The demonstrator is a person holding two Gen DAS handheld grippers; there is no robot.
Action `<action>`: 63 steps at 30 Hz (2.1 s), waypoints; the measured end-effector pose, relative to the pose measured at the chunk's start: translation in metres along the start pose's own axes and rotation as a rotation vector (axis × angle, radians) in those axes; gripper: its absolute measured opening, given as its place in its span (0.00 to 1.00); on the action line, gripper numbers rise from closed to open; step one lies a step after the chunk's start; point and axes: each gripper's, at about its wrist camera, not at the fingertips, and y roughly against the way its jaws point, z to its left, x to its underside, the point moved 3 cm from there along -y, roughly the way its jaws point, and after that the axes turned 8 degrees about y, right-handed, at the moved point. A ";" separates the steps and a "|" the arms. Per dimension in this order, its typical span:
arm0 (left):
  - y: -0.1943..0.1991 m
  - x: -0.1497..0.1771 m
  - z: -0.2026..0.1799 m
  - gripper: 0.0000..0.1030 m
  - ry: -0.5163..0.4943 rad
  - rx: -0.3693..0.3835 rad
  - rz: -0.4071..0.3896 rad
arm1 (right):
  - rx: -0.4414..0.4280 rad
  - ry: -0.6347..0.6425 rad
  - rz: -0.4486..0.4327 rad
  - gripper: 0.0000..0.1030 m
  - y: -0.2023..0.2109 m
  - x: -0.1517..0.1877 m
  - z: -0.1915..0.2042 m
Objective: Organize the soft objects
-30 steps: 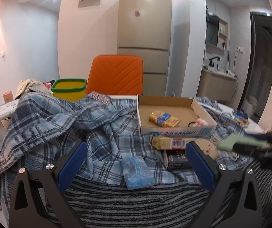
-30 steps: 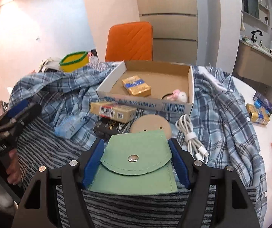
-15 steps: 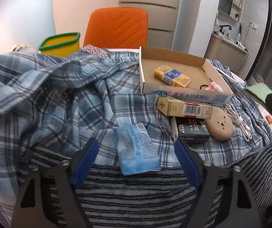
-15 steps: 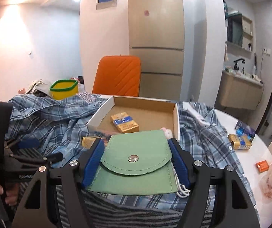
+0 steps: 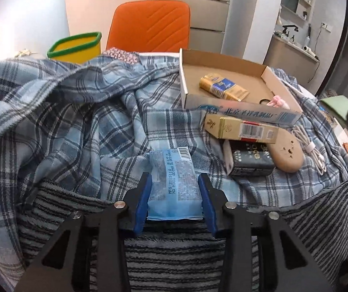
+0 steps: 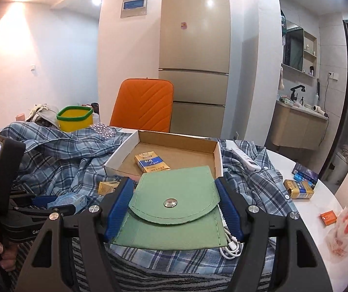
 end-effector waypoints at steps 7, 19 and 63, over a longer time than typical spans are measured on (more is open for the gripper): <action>0.023 -0.007 -0.003 0.36 -0.021 -0.006 -0.093 | 0.008 -0.001 -0.010 0.69 0.002 -0.001 -0.002; 0.089 -0.028 -0.019 0.36 -0.046 0.100 -0.376 | 0.023 -0.011 -0.092 0.69 0.019 -0.016 -0.010; 0.048 -0.153 -0.073 0.36 -0.031 0.158 -0.813 | 0.150 -0.093 -0.324 0.69 -0.070 -0.100 -0.069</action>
